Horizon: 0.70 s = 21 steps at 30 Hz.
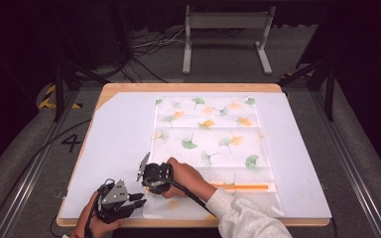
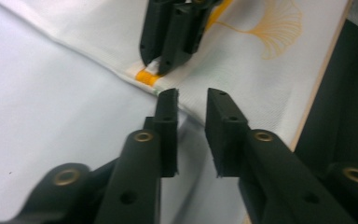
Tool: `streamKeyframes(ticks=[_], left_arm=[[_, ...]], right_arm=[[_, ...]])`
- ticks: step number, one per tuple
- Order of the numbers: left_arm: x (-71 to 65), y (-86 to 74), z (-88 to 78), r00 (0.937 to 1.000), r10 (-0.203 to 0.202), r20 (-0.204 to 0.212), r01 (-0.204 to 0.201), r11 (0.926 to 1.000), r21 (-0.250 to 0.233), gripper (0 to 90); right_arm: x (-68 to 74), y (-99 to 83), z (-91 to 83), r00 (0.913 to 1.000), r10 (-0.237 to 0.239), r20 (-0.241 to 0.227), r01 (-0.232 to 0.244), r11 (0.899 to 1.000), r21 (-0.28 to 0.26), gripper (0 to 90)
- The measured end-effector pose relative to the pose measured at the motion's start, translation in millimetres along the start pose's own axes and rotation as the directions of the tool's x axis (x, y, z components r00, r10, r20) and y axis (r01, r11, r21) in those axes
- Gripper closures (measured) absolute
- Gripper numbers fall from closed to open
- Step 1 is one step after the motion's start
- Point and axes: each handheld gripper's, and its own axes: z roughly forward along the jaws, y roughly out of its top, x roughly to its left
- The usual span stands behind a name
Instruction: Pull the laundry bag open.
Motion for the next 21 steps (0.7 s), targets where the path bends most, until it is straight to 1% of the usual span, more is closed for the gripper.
streamKeyframes(ticks=[1,2,3,4,5,6,7,8,9,10,12,13,14,16,17,18,19,20,21], left_arm=[[1.8,0.2,0.9,0.9997,-0.023,-0.005,0.023,0.9997,-0.002,67.2],[3.2,0.4,1.7,0.9994,-0.031,-0.012,0.031,0.9995,0.002,60.7],[4.7,0.5,2.6,0.9992,-0.039,-0.012,0.039,0.9992,-0.001,56.9],[5.5,1.2,4.1,0.9981,-0.055,-0.028,0.055,0.9985,-0.003,51.4],[5.8,2.0,4.6,0.9974,-0.063,-0.034,0.063,0.9980,0.001,46.3],[6.9,3.6,4.7,0.9970,-0.069,-0.035,0.069,0.9976,-0.004,45.5],[8.3,4.6,4.7,0.9968,-0.076,-0.027,0.075,0.9971,-0.013,43.7],[10.5,6.6,5.3,0.9953,-0.096,-0.013,0.096,0.9951,-0.023,43.4],[11.7,8.5,6.5,0.9947,-0.103,-0.005,0.103,0.9944,-0.024,42.6],[12.6,10.8,8.0,0.9941,-0.108,0.007,0.108,0.9938,-0.023,41.2],[13.3,14.2,11.0,0.9933,-0.114,0.016,0.114,0.9933,-0.016,39.6],[14.5,16.4,12.5,0.9925,-0.119,0.030,0.119,0.9929,-0.009,39.0],[14.9,18.3,13.8,0.9922,-0.121,0.032,0.121,0.9927,-0.004,39.4],[15.3,21.0,15.1,0.9926,-0.117,0.030,0.117,0.9931,0.001,39.5],[15.8,22.9,16.3,0.9923,-0.115,0.046,0.115,0.9934,0.000,42.4],[15.3,25.2,19.1,0.9923,-0.114,0.050,0.113,0.9935,0.015,44.3],[15.3,26.1,21.0,0.9926,-0.109,0.053,0.109,0.9939,0.019,48.3],[14.2,26.9,23.9,0.9916,-0.115,0.060,0.113,0.9930,0.035,52.9],[13.5,27.2,25.6,0.9941,-0.098,0.047,0.096,0.9944,0.044,55.5]], right_arm=[[1.0,-1.0,-0.3,1.0000,-0.004,0.007,0.004,1.000,-0.008,83.6],[1.6,-2.7,-1.0,0.9999,-0.009,0.011,0.009,1.000,-0.021,83.6],[2.0,-4.3,-1.6,0.9998,-0.013,0.012,0.014,0.999,-0.033,83.6],[2.3,-6.1,-2.3,0.9999,-0.010,0.012,0.010,0.999,-0.043,83.6],[2.7,-8.6,-3.5,0.9997,-0.013,0.018,0.014,0.998,-0.061,83.6],[3.6,-10.1,-4.9,0.9996,-0.015,0.022,0.016,0.998,-0.067,83.6],[4.2,-12.4,-7.2,0.9991,-0.028,0.032,0.031,0.996,-0.088,83.7],[4.8,-13.5,-9.2,0.9990,-0.026,0.037,0.029,0.995,-0.094,83.6],[5.5,-14.7,-11.7,0.9986,-0.027,0.046,0.032,0.993,-0.111,83.6],[6.6,-15.3,-13.9,0.9978,-0.032,0.058,0.038,0.992,-0.119,83.7],[8.2,-16.3,-18.5,0.9958,-0.050,0.077,0.060,0.988,-0.139,83.6],[8.6,-16.7,-19.9,0.9954,-0.051,0.081,0.063,0.987,-0.146,83.6],[9.4,-17.4,-22.1,0.9959,-0.044,0.079,0.055,0.987,-0.152,83.7],[9.4,-18.0,-23.1,0.9954,-0.049,0.082,0.061,0.986,-0.157,84.6],[10.0,-18.8,-23.8,0.9946,-0.056,0.088,0.069,0.985,-0.160,84.7],[10.7,-19.4,-24.1,0.9943,-0.055,0.092,0.069,0.984,-0.163,84.6],[11.0,-20.2,-24.0,0.9943,-0.055,0.092,0.069,0.984,-0.163,84.7],[11.1,-20.6,-23.9,0.9938,-0.056,0.096,0.071,0.984,-0.162,84.7],[11.3,-21.2,-23.4,0.9937,-0.053,0.099,0.069,0.984,-0.163,84.7]])
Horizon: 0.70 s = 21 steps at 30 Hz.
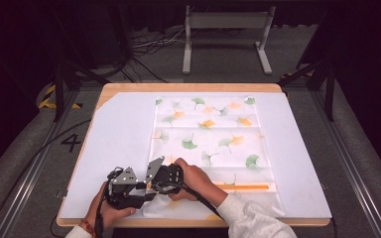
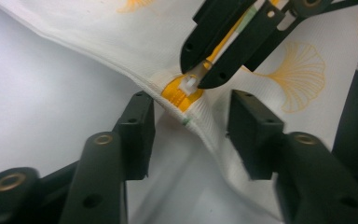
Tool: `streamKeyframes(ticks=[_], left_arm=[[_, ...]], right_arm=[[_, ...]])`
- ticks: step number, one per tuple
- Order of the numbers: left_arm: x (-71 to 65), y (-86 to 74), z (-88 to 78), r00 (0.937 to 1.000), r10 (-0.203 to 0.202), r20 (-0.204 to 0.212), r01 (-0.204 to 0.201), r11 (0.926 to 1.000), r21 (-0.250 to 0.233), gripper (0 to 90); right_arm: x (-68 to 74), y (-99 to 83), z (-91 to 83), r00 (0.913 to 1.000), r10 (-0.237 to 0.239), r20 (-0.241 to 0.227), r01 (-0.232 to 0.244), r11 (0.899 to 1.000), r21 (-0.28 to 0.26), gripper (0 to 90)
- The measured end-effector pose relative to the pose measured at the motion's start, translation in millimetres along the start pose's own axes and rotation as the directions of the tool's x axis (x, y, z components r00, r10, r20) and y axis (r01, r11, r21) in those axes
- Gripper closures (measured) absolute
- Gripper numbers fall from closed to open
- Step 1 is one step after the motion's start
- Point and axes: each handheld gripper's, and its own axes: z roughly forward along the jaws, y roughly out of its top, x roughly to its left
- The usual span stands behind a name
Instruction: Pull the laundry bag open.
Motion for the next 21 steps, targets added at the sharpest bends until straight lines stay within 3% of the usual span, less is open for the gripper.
streamKeyframes(ticks=[5,11,15,17,19,21], left_arm=[[-0.1,-0.9,-1.7,1.0000,-0.004,0.005,0.004,1.0000,0.003,62.2],[-0.2,-1.2,-0.7,0.9996,0.029,-0.006,-0.029,0.9996,0.002,81.2],[-1.6,-1.2,-1.3,0.9993,0.034,-0.015,-0.034,0.9994,0.005,83.0],[-1.2,-1.3,-2.0,0.9995,0.031,-0.012,-0.031,0.9995,-0.004,83.3],[-1.6,-1.0,-2.9,0.9994,0.033,-0.012,-0.033,0.9994,-0.007,83.3],[-2.1,-0.7,-2.8,0.9990,0.042,-0.017,-0.042,0.9991,-0.005,83.4]], right_arm=[[0.3,-2.0,-0.8,1.0000,-0.003,-0.007,0.003,1.000,-0.002,84.7],[1.2,-5.1,-0.8,1.0000,-0.008,-0.005,0.008,1.000,0.000,84.5],[0.2,-7.6,-0.2,1.0000,0.000,-0.008,0.000,1.000,-0.005,83.7],[0.8,-7.7,0.4,1.0000,0.002,0.002,-0.002,1.000,0.003,77.1],[0.4,-8.1,1.2,1.0000,0.000,0.003,0.000,1.000,0.009,76.8],[-0.4,-10.4,2.6,0.9999,0.007,-0.013,-0.007,1.000,-0.008,76.2]])
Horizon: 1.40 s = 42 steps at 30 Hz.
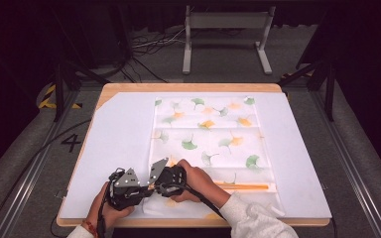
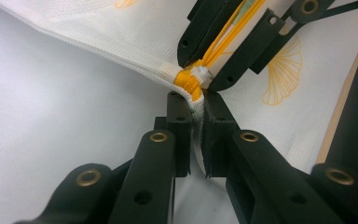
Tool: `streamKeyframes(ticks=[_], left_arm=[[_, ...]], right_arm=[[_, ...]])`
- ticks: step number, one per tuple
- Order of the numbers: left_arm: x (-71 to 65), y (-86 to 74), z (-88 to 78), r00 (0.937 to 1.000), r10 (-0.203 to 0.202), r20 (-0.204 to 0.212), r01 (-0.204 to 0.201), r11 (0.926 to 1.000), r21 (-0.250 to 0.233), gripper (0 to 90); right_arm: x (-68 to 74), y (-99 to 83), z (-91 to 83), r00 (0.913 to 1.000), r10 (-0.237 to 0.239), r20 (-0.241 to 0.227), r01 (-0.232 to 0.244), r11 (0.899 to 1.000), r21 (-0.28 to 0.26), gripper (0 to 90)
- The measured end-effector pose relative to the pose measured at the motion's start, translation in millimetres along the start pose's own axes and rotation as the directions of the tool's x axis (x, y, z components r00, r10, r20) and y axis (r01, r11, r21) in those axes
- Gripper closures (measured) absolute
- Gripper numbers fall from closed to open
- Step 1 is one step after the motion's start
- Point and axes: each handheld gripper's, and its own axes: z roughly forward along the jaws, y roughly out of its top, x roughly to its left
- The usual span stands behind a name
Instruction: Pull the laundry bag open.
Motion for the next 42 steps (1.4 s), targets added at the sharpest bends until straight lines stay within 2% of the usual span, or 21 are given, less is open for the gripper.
streamKeyframes(ticks=[4,6,8,14,25,27,28,30,36,38,42], left_arm=[[-0.7,0.1,-0.1,1.0000,0.006,-0.004,-0.006,1.0000,-0.005,83.5],[-0.8,0.1,-0.2,1.0000,0.006,-0.005,-0.006,1.0000,-0.005,83.5],[-0.2,0.0,-0.1,1.0000,0.000,-0.004,0.000,1.0000,-0.009,83.5],[0.0,-0.2,-0.5,1.0000,-0.005,0.000,0.005,0.9997,-0.025,83.6],[-1.4,-0.1,-3.1,1.0000,-0.010,0.000,0.010,0.9990,-0.043,84.3],[-0.7,-1.0,-3.5,0.9998,-0.018,0.007,0.018,0.9987,-0.047,84.4],[0.5,-1.5,-5.1,0.9992,-0.032,0.023,0.033,0.9974,-0.064,84.7],[2.0,-2.0,-7.5,0.9983,-0.048,0.033,0.050,0.9958,-0.077,85.0],[1.3,-2.8,-7.5,0.9994,-0.031,0.017,0.032,0.9964,-0.079,85.3],[1.4,-2.9,-8.2,0.9992,-0.034,0.021,0.035,0.9962,-0.080,85.4],[1.3,-3.3,-9.2,0.9994,-0.029,0.018,0.031,0.9956,-0.089,85.4]], right_arm=[[-1.1,0.0,-0.2,0.9999,0.012,-0.001,-0.012,1.000,-0.015,75.6],[-2.0,-0.4,0.9,0.9999,0.015,0.006,-0.015,1.000,-0.020,79.5],[-1.3,-0.8,1.7,1.0000,0.007,0.000,-0.007,1.000,-0.019,83.6],[1.6,-3.9,2.0,0.9996,-0.006,0.026,0.007,0.999,-0.031,84.5],[2.2,-5.0,-0.8,0.9989,-0.017,0.045,0.018,1.000,-0.017,84.7],[2.5,-5.7,-0.3,0.9984,-0.022,0.052,0.022,1.000,-0.015,84.7],[2.3,-6.1,0.0,0.9985,-0.017,0.052,0.018,1.000,-0.014,84.8],[3.4,-7.9,4.1,0.9972,-0.026,0.070,0.025,1.000,0.012,84.8],[2.3,-12.7,4.9,0.9981,-0.017,0.059,0.017,1.000,0.016,84.8],[2.7,-14.0,4.2,0.9979,-0.026,0.059,0.024,0.999,0.032,84.8],[1.6,-19.3,1.5,0.9985,-0.015,0.053,0.014,1.000,0.028,84.8]])
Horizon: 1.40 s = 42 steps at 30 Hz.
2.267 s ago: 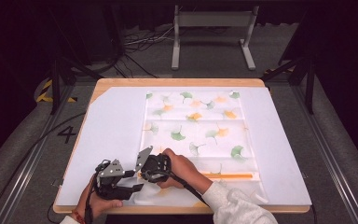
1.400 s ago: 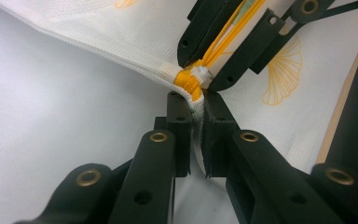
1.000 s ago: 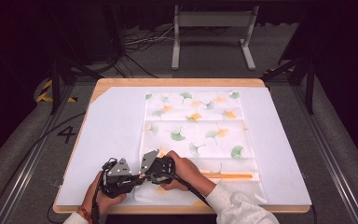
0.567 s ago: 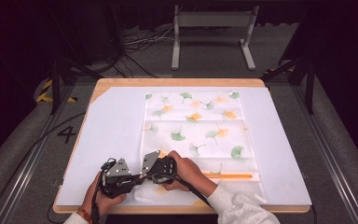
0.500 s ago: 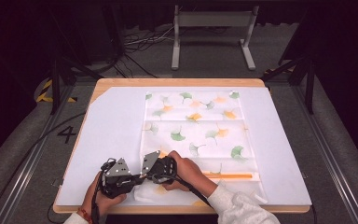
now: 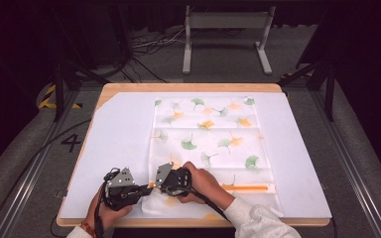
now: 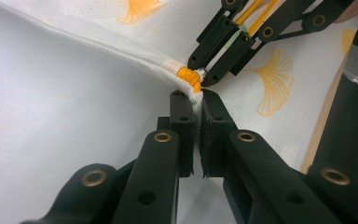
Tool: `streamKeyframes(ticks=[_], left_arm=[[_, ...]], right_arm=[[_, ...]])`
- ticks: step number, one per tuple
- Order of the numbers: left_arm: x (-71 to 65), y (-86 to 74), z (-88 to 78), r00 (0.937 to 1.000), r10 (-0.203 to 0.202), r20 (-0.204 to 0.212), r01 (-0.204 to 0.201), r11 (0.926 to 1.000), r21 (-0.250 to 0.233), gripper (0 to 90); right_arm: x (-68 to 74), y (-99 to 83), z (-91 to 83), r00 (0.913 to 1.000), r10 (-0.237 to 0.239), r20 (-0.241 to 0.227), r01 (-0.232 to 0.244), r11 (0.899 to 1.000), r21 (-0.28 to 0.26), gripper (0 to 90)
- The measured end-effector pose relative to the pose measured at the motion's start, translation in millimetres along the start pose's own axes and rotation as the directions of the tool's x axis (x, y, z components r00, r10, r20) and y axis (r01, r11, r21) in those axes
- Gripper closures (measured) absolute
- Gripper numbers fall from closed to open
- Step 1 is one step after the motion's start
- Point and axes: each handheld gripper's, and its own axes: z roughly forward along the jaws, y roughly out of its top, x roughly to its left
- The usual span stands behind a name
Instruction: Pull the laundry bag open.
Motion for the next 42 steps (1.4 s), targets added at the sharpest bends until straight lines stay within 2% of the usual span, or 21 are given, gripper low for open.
streamKeyframes(ticks=[31,42], left_arm=[[-1.3,-1.4,-1.7,0.9998,0.018,-0.008,-0.019,0.9998,-0.003,85.8],[-0.1,-1.9,-2.9,0.9997,0.023,-0.012,-0.023,0.9997,0.001,85.9]], right_arm=[[-4.0,-36.4,-26.7,0.9999,-0.013,0.002,0.013,0.999,0.047,84.9],[-9.8,-55.9,-42.9,0.9997,0.014,0.020,-0.015,0.998,0.056,84.9]])
